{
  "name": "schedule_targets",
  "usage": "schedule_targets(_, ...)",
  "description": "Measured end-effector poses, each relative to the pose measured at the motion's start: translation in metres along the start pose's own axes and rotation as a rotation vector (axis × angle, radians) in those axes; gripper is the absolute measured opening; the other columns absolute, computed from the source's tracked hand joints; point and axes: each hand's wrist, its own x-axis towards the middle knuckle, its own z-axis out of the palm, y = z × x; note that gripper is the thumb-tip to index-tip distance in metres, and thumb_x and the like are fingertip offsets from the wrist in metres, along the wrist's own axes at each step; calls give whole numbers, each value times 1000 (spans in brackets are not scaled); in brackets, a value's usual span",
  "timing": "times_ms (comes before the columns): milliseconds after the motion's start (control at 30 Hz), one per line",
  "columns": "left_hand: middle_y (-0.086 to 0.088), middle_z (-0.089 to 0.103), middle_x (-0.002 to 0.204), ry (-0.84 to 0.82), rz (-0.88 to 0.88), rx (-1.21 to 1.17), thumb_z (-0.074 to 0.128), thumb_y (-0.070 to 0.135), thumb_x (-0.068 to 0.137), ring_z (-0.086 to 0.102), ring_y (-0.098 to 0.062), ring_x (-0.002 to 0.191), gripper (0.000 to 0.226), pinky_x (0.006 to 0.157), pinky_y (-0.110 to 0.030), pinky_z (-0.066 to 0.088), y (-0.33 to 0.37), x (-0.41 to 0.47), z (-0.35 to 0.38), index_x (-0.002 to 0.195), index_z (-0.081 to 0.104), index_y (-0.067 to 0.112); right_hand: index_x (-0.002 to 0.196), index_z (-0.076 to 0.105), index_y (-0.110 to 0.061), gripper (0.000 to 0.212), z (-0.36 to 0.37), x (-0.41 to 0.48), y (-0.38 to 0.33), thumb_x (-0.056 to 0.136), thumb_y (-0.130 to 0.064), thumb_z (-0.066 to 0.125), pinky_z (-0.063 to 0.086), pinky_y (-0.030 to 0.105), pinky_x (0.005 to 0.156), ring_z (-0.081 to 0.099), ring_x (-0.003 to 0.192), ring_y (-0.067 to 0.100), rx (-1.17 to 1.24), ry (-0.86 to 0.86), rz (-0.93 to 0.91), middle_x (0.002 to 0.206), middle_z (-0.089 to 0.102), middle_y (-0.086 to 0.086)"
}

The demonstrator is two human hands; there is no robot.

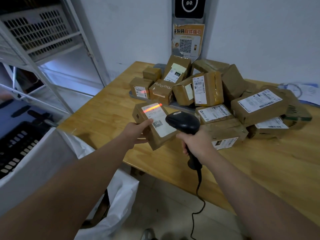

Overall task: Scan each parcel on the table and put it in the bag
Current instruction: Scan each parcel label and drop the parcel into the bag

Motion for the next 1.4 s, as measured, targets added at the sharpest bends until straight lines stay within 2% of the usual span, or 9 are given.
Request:
schedule_targets(233, -8, 69, 105, 56, -47, 16, 74, 36, 83, 66, -24, 98, 44, 75, -38, 59, -13, -7, -7, 115, 61, 9, 51, 54, -7, 35, 15, -3, 11, 83, -15, 66, 48, 31, 54, 52, 43, 18, 29, -34, 11, 43, 51, 4)
schedule_targets(433, -5, 64, 116, 101, 34, 80, 75, 27, 83, 59, -23, 111, 43, 88, -45, 54, -24, -6, -17, 118, 54, 13, 71, 61, -9, 15, 3, 3, -31, 84, -17, 64, 46, 28, 51, 52, 49, 18, -3, -175, 133, 55, 54, 4)
schedule_targets(533, -5, 63, 116, 126, 59, 83, 76, 24, 81, 58, -24, 110, 49, 88, -46, 54, -27, -4, -24, 123, 52, 10, 73, 59, -12, 11, -2, 10, -61, 81, -17, 64, 45, 28, 52, 52, 49, 18, -69, -242, 138, 56, 54, 3)
schedule_targets(700, -1, 62, 112, 88, 88, 66, 74, 20, 83, 57, -20, 106, 45, 83, -41, 54, -26, -1, -34, 123, 54, 11, 75, 58, -11, 11, 8, 13, -90, 78, -19, 64, 46, 27, 51, 52, 49, 19, -171, -238, 112, 58, 54, 5)
schedule_targets(900, 2, 63, 106, 47, 117, 59, 74, 20, 84, 57, -19, 104, 40, 85, -43, 53, -22, 4, -41, 119, 56, 12, 78, 60, -11, 11, 17, 10, -100, 78, -20, 65, 47, 28, 53, 53, 50, 19, -185, -216, 103, 57, 55, 5)
schedule_targets(1033, 0, 62, 111, 44, 112, 39, 75, 21, 83, 57, -20, 107, 45, 88, -45, 52, -24, 4, -48, 122, 55, 12, 79, 59, -10, 11, 26, 6, -100, 80, -19, 65, 46, 29, 53, 52, 51, 19, -198, -229, 119, 59, 54, 6)
schedule_targets(1133, 2, 61, 108, 37, 107, 15, 75, 22, 83, 58, -21, 108, 39, 89, -45, 53, -28, -1, -59, 116, 53, 15, 83, 62, -8, 12, 39, 3, -98, 81, -19, 65, 47, 28, 53, 52, 51, 19, -214, -241, 109, 59, 55, 6)
schedule_targets(1300, -4, 57, 126, 69, 85, -23, 78, 24, 79, 59, -23, 113, 71, 85, -46, 56, -42, -12, -106, 136, 36, 17, 76, 61, -11, 13, 83, 1, -91, 83, -19, 66, 46, 27, 50, 52, 49, 19, -134, -303, 87, 60, 54, 8)
schedule_targets(1400, -4, 55, 124, 85, 80, -4, 76, 17, 81, 59, -24, 109, 84, 78, -41, 57, -58, -23, -149, 141, 18, 28, 77, 64, -7, 14, 122, 3, -72, 85, -19, 68, 46, 28, 50, 54, 49, 19, -60, -350, 74, 59, 56, 8)
